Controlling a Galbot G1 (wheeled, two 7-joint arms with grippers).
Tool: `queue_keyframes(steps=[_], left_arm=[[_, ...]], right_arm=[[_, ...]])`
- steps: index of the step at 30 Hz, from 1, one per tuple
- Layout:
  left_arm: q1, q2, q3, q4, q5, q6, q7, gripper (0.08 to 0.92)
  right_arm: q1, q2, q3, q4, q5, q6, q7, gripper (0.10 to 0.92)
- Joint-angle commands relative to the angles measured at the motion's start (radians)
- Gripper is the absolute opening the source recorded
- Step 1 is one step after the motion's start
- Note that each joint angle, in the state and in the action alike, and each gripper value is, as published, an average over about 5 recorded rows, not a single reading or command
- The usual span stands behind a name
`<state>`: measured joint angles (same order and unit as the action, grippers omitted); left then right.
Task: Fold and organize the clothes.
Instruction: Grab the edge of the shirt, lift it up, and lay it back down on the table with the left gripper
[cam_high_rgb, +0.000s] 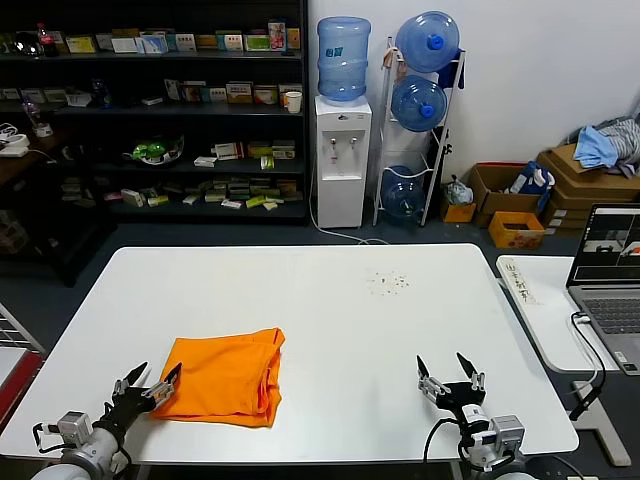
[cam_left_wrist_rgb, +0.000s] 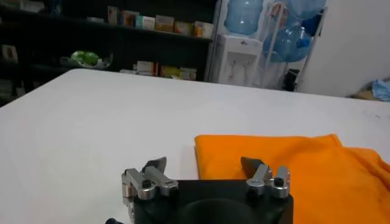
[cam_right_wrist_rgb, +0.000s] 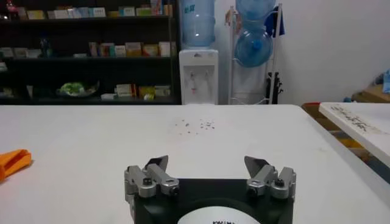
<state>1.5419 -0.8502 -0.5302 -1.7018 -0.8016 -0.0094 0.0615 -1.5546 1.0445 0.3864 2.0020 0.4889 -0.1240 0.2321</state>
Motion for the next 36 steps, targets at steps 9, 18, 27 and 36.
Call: queue_keyframes(steps=[9,18,27,36], left_arm=[[-0.024,0.005,0.031,0.018,0.003,0.037,-0.015,0.712],[-0.022,-0.007,0.044,0.014,0.001,0.060,-0.029,0.452],[-0.009,-0.035,0.019,-0.055,0.006,0.043,-0.039,0.193],[0.071,-0.123,-0.071,-0.283,0.186,0.015,-0.067,0.119]], right_arm=[[-0.003,0.001,0.000,0.003,0.001,0.000,0.000,0.823],[-0.007,0.002,0.003,0.007,0.001,0.000,0.001,0.823],[-0.002,0.005,0.002,0.006,0.002,0.000,0.002,0.823],[-0.004,0.011,0.002,0.002,-0.001,0.004,0.002,0.823]])
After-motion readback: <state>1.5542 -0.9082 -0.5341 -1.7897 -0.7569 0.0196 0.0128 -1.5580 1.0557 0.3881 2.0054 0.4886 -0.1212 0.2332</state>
